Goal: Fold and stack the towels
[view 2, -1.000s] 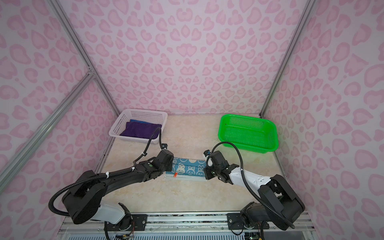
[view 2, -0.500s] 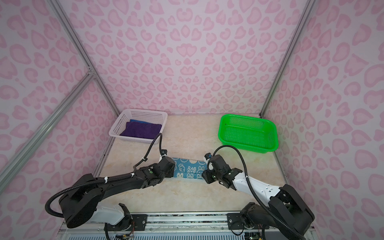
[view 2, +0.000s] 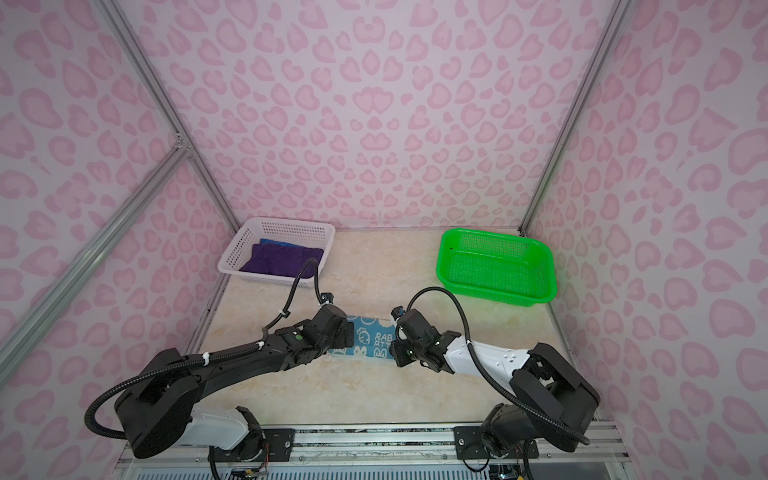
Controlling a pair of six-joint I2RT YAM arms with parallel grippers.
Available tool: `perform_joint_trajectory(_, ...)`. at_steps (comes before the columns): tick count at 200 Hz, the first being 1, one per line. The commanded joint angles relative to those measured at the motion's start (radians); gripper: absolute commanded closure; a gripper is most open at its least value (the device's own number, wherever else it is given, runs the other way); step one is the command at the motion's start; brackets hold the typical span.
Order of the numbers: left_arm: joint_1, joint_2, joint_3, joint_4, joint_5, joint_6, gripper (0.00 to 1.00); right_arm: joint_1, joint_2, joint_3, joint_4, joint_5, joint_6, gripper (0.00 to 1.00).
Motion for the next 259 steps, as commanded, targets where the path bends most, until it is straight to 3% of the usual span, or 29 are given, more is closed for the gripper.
perform_joint_trajectory(1,0.029,-0.004,-0.008,0.017,0.124,-0.009,0.02,0.005,0.022,-0.045,0.028,0.043,0.066,0.69)
perform_joint_trajectory(44,0.045,0.06,0.002,0.035,0.235,0.004,0.02,0.006,0.045,-0.074,-0.001,0.125,0.078,0.76)
perform_joint_trajectory(78,0.052,0.127,0.008,0.025,0.247,-0.017,0.0,0.006,0.059,-0.076,0.012,0.133,0.072,0.77)
perform_joint_trajectory(110,0.098,0.163,-0.05,0.13,0.322,-0.056,0.04,0.006,0.068,-0.077,0.021,0.122,0.064,0.78)
perform_joint_trajectory(139,0.111,0.21,-0.071,0.228,0.394,-0.086,0.19,0.006,0.07,-0.076,0.023,0.117,0.061,0.79)
perform_joint_trajectory(188,0.11,0.256,-0.077,0.234,0.473,-0.102,0.43,0.006,0.074,-0.067,0.019,0.121,0.051,0.79)
perform_joint_trajectory(210,0.11,0.243,-0.083,0.224,0.477,-0.097,0.62,0.006,0.088,-0.063,0.025,0.119,0.048,0.79)
perform_joint_trajectory(234,0.111,0.234,-0.068,0.192,0.452,-0.081,0.96,0.006,0.102,-0.06,0.034,0.119,0.046,0.79)
perform_joint_trajectory(259,0.11,0.218,-0.013,0.113,0.398,-0.042,0.97,0.006,0.083,-0.068,0.051,0.13,0.047,0.74)
